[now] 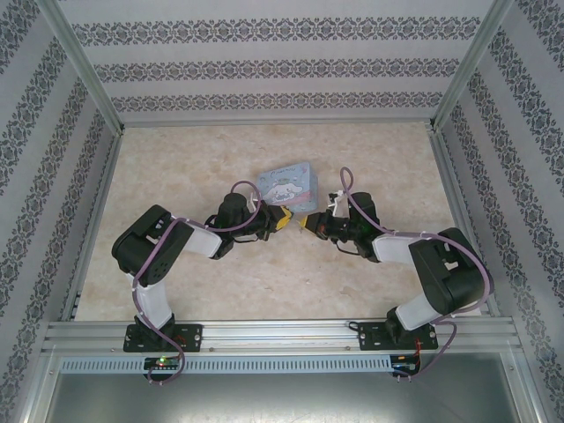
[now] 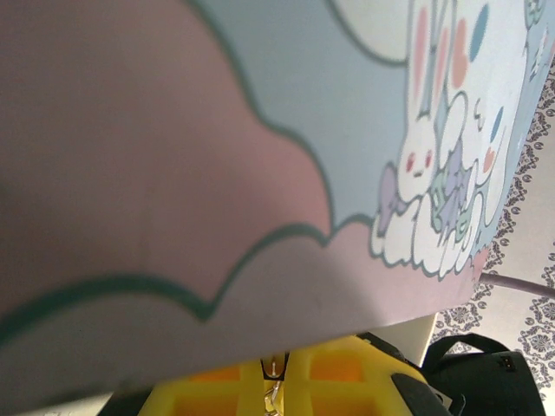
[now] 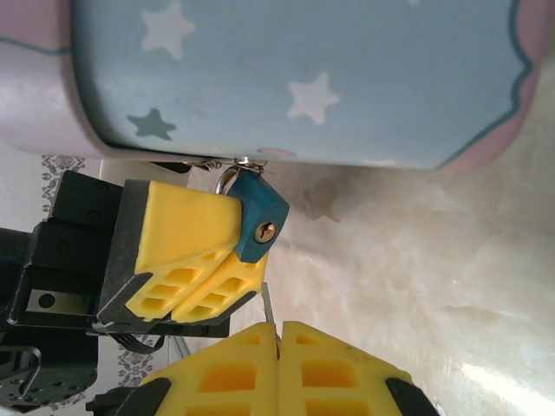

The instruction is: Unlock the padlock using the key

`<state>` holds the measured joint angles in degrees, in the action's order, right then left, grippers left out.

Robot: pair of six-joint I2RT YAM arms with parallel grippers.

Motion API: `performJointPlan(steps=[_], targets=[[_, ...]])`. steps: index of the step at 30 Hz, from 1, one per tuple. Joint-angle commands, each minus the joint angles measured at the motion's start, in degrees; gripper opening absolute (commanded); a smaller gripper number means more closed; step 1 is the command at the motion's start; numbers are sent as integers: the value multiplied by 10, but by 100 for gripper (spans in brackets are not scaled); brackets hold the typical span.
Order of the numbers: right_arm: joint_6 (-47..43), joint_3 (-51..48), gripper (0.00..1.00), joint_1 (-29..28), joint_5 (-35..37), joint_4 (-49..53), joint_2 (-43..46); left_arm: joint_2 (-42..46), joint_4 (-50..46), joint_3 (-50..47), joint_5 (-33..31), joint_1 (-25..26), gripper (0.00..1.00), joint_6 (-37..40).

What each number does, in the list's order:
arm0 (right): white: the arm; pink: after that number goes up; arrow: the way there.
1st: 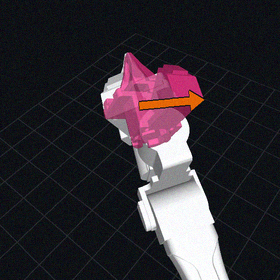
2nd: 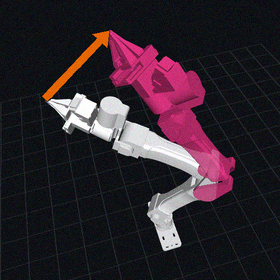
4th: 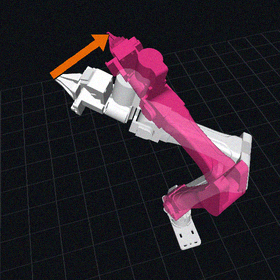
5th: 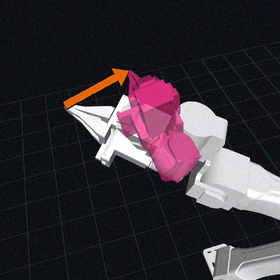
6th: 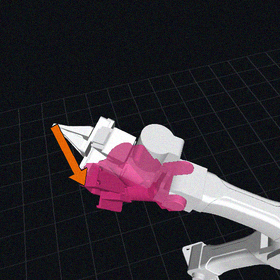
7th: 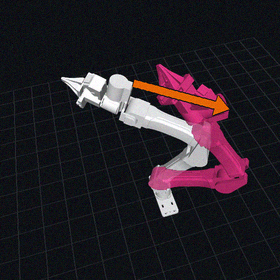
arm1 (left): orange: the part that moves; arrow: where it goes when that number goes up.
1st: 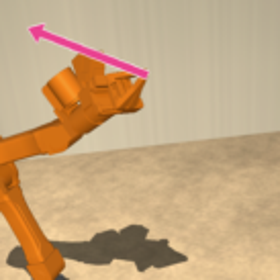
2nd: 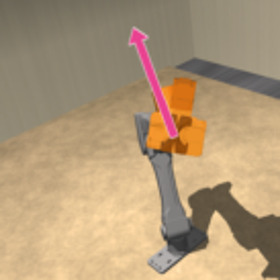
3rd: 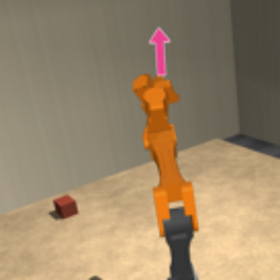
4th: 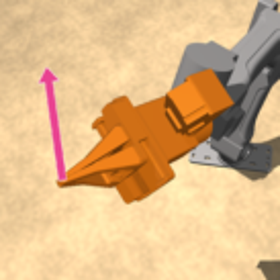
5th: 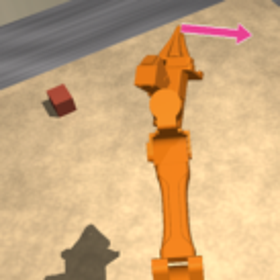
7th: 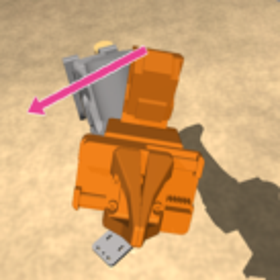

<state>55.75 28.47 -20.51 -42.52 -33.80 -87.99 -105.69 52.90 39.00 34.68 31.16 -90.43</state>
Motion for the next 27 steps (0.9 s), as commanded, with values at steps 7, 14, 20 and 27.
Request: performJointPlan(steps=[7, 14, 20, 27], targets=[[9, 36, 0, -12, -1, -12, -27, 15, 10, 4, 7, 5, 0, 6], [9, 38, 0, -14, 2, -15, -38, 15, 11, 4, 7, 5, 0, 6], [12, 42, 0, -14, 5, -17, -43, 15, 15, 2, 9, 6, 0, 5], [15, 57, 0, -14, 3, -17, -48, 15, 20, -1, 9, 5, 0, 3]])
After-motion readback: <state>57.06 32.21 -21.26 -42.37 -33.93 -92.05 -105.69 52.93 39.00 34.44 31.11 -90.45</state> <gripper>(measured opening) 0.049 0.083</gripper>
